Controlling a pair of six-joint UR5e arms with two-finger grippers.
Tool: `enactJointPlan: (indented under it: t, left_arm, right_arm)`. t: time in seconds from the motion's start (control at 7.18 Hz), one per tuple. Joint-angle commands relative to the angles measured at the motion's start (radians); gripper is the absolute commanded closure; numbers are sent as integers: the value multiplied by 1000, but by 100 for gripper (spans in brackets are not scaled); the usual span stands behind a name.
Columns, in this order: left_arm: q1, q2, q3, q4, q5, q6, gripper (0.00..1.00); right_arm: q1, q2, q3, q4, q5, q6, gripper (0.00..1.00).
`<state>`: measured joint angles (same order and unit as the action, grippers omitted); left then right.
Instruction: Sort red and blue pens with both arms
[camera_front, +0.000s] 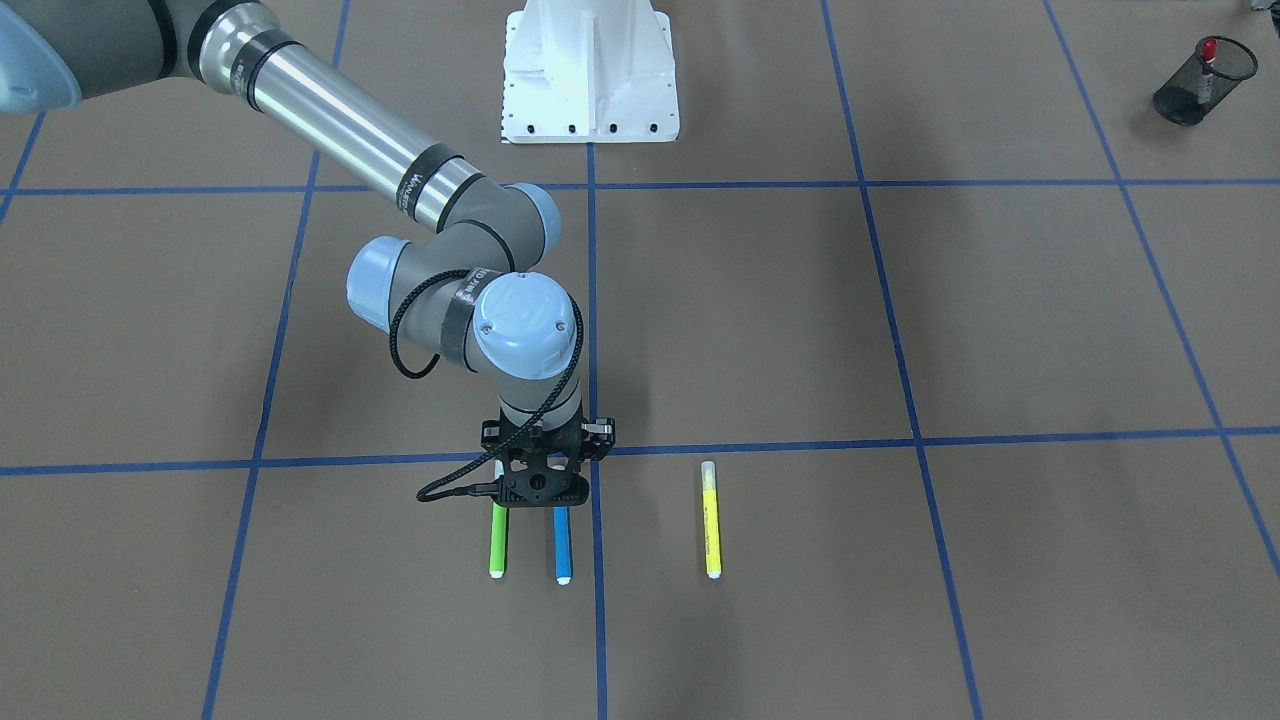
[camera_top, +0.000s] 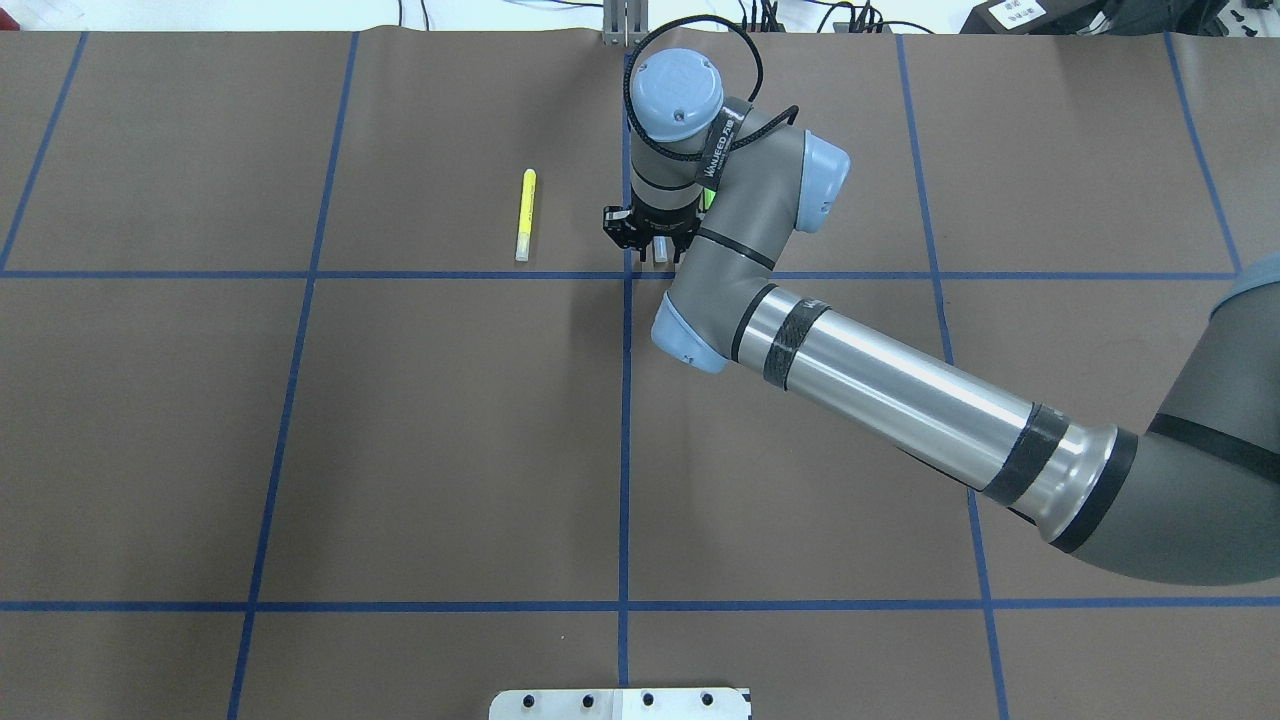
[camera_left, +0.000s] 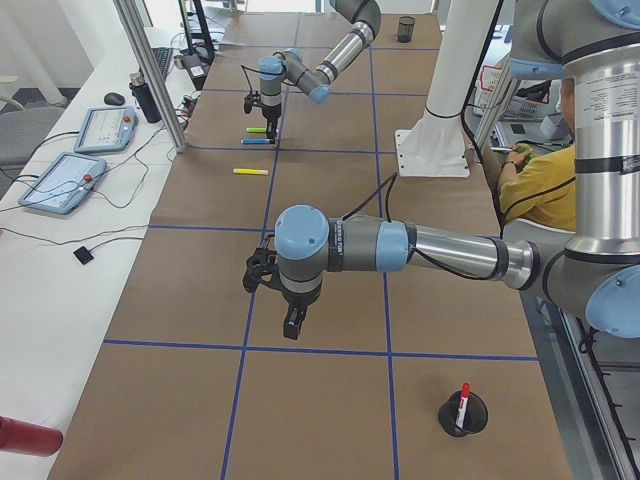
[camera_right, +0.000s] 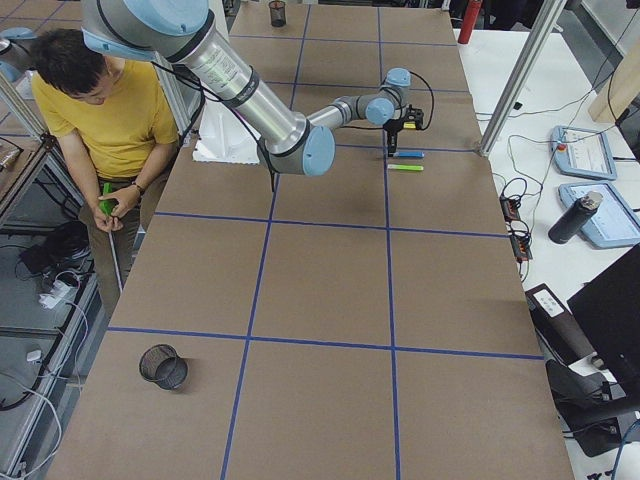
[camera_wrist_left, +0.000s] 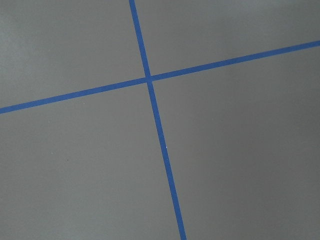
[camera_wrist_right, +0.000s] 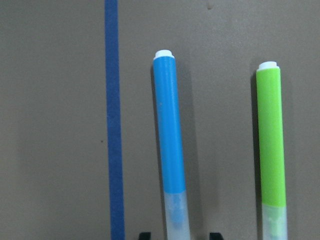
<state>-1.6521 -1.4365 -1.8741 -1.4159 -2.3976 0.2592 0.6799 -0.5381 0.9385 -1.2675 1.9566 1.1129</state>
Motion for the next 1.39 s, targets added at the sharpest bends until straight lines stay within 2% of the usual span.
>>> enactJointPlan:
  t: [0.0, 0.84, 1.25]
  left_arm:
    - [0, -1, 1, 0, 0, 0, 0]
    - [0, -1, 1, 2, 0, 0, 0]
    - [0, -1, 1, 2, 0, 0, 0]
  right_arm:
    - [0, 1, -7, 2, -2, 2, 55]
    - [0, 3, -18, 8, -16, -4, 63]
    - [-8, 3, -18, 8, -16, -7, 63]
